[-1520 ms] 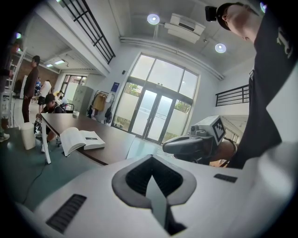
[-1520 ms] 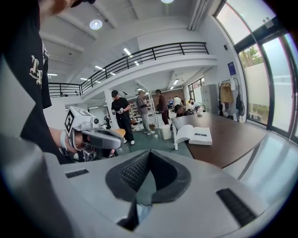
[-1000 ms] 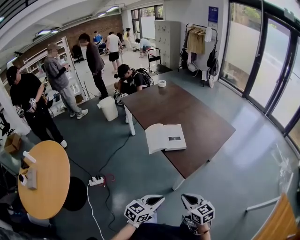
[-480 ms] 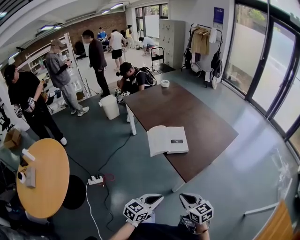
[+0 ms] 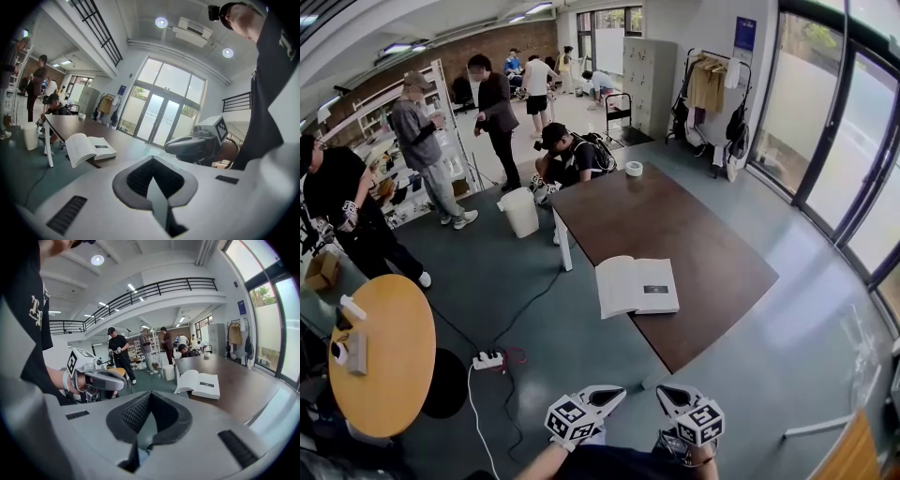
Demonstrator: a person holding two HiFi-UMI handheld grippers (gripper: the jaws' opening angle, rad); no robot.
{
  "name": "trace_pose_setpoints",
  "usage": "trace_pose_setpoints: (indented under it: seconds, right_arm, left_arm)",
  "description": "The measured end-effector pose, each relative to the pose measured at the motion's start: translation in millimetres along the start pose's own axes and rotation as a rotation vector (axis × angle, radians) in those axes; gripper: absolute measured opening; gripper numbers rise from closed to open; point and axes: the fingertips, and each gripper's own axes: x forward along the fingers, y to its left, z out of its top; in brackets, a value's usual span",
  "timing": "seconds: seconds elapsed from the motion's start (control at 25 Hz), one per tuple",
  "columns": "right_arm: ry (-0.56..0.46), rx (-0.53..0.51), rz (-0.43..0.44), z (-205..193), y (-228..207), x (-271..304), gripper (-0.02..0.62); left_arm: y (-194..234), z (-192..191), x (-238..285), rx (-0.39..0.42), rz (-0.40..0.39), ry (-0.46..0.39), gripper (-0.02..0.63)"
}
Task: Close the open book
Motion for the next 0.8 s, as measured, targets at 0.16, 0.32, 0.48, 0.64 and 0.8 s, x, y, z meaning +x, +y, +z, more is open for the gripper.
trace_pose_setpoints:
  seconds: [0.16, 0.32, 0.48, 0.64, 0.8]
  right_arm:
    - [0.0, -0.006, 0.006, 13.3, -4.7, 13.2, -0.012]
    - [-0.008, -0.003, 0.009, 21.2, -10.3, 25.8, -0.012]
    - [0.0, 0.001, 0.007, 28.9, -13.1, 38.0, -0.012]
    - [0.001, -0.009, 0.012, 36.6, -12.1, 53.8, -0.012]
    - [0.014, -0.005, 0.009, 41.4, -11.2, 71.7, -0.012]
  left_arm:
    - [15.6, 11.0, -0.1, -0.006, 0.002, -0.009, 0.006]
    - [29.3, 17.0, 0.0, -0.006, 0.001, -0.008, 0.006]
    - [43.2, 23.9, -2.0, -0.009, 0.003, -0.009, 0.006]
    - [59.8, 26.6, -6.3, -0.015, 0.005, -0.011, 0.006]
    - [80.1, 28.1, -12.0, -0.028, 0.006, -0.013, 0.006]
